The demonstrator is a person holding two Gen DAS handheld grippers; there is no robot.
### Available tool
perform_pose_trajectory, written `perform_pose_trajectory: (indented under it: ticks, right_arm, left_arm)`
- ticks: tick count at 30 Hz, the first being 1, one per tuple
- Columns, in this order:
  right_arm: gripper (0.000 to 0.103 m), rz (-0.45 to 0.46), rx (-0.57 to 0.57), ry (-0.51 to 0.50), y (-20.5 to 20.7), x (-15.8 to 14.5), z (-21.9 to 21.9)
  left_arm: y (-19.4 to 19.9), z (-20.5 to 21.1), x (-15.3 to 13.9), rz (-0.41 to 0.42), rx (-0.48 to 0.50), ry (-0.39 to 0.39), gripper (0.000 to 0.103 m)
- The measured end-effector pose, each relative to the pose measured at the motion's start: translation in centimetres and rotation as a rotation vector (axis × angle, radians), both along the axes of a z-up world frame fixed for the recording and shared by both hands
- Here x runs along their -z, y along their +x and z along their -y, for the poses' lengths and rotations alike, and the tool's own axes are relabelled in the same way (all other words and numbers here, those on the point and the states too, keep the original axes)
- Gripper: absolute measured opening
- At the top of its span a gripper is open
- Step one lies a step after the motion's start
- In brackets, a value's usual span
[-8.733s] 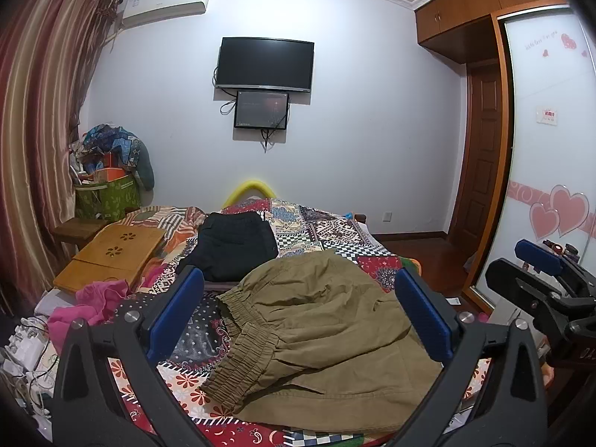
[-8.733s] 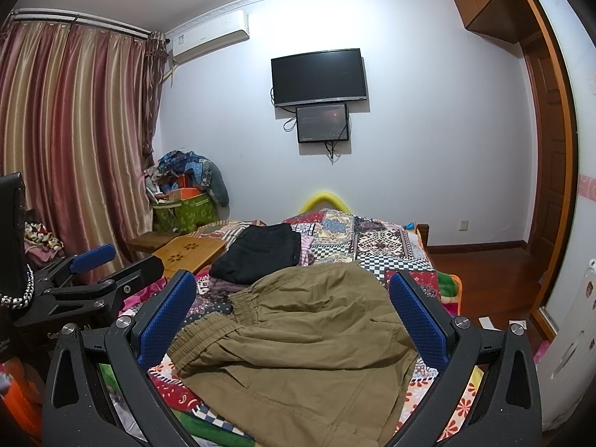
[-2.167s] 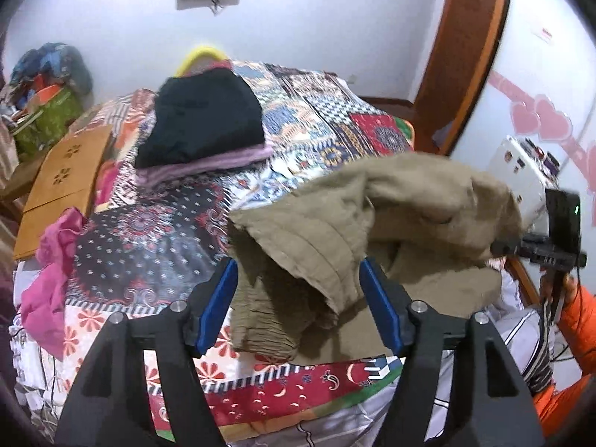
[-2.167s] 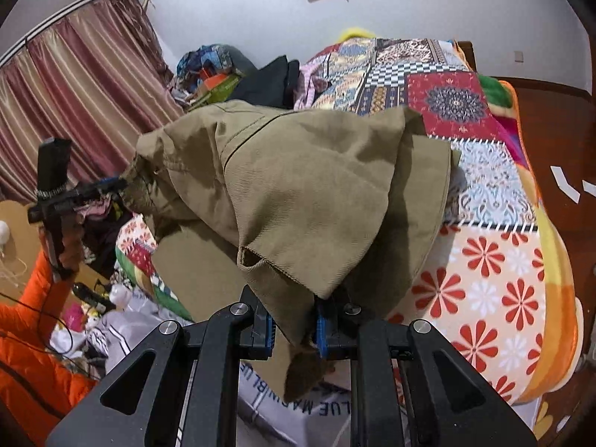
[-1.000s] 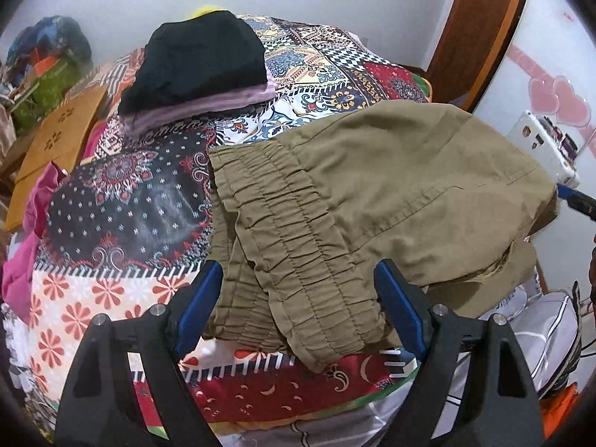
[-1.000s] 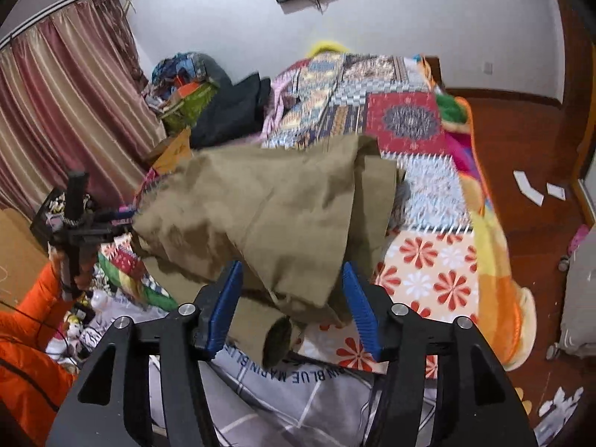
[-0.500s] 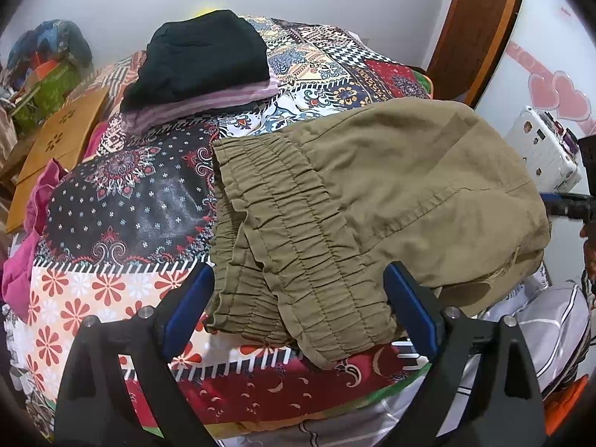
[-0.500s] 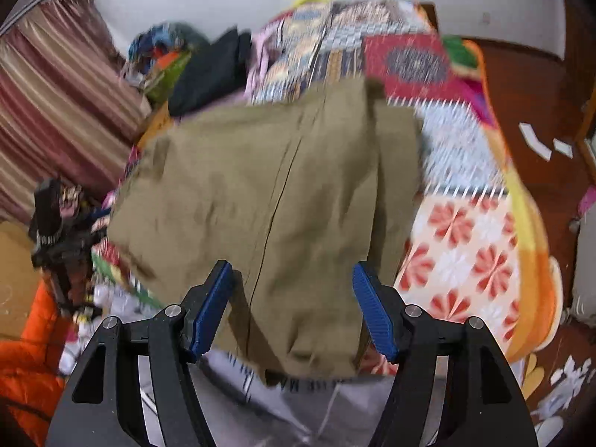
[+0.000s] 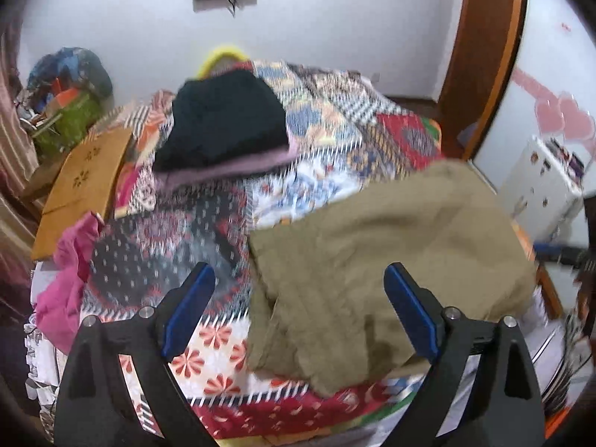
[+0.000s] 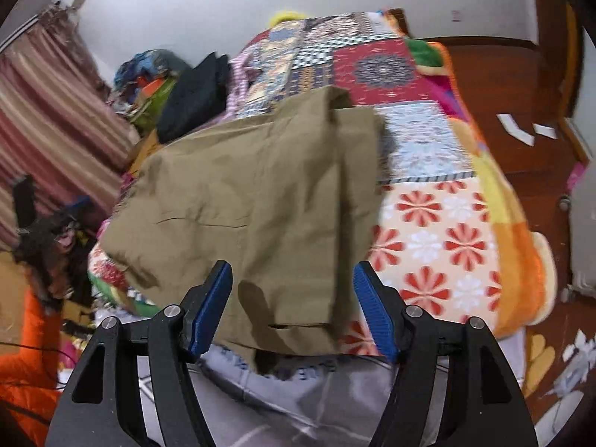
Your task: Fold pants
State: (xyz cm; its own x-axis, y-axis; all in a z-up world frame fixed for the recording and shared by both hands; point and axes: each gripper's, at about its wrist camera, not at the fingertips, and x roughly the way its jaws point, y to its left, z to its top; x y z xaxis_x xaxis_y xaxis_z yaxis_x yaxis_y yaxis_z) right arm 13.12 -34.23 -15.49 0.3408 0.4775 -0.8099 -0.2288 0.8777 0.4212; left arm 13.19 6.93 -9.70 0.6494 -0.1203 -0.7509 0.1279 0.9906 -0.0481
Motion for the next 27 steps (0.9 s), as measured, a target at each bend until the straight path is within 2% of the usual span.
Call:
perform_pose_trajectory:
  ticks: [4, 8, 9, 13, 14, 15, 18, 21, 27]
  right_arm:
    - [0.067, -0.044, -0.011, 0.045, -0.5, 1.2, -0.3]
    - [0.067, -0.051, -0.031, 0.110, -1.0, 2.1, -1.0]
    - [0.065, -0.049, -0.034, 0.121, -0.9, 2.0, -1.0]
    - [0.042, 0.006, -0.062, 0.136, -1.2, 0.9, -1.5]
    - [0.031, 0.014, -0.079, 0.143, -1.2, 0.5, -1.7]
    - [0.029, 0.018, -0.086, 0.143, -1.2, 0.2, -2.0]
    - [0.025, 0.046, -0.103, 0.129, -1.6, -0.6, -2.8]
    - [0.024, 0.051, -0.111, 0.127, -1.7, -0.7, -3.2]
    - [0.024, 0.043, -0.093, 0.132, -1.5, -0.2, -2.9]
  left_arm:
    - [1.4, 2.7, -0.1, -0.006, 0.032, -0.026, 0.094]
    - [2.1, 5.8, 2.5, -0.067, 0.082, 0.012, 0.094]
    - [2.0, 6.4, 3.3, -0.084, 0.097, 0.026, 0.094]
    - [1.6, 7.2, 4.6, -0.114, 0.110, 0.039, 0.094]
    - [1.4, 6.9, 4.5, -0.111, 0.108, 0.042, 0.094]
    - [1.2, 6.6, 4.2, -0.102, 0.102, 0.043, 0.094]
    - [0.5, 4.4, 2.9, -0.072, 0.068, 0.034, 0.094]
    - [-0.9, 1.3, 2.3, -0.081, 0.018, 0.016, 0.094]
    - [-4.7, -1.7, 3.9, -0.137, -0.029, -0.004, 0.091]
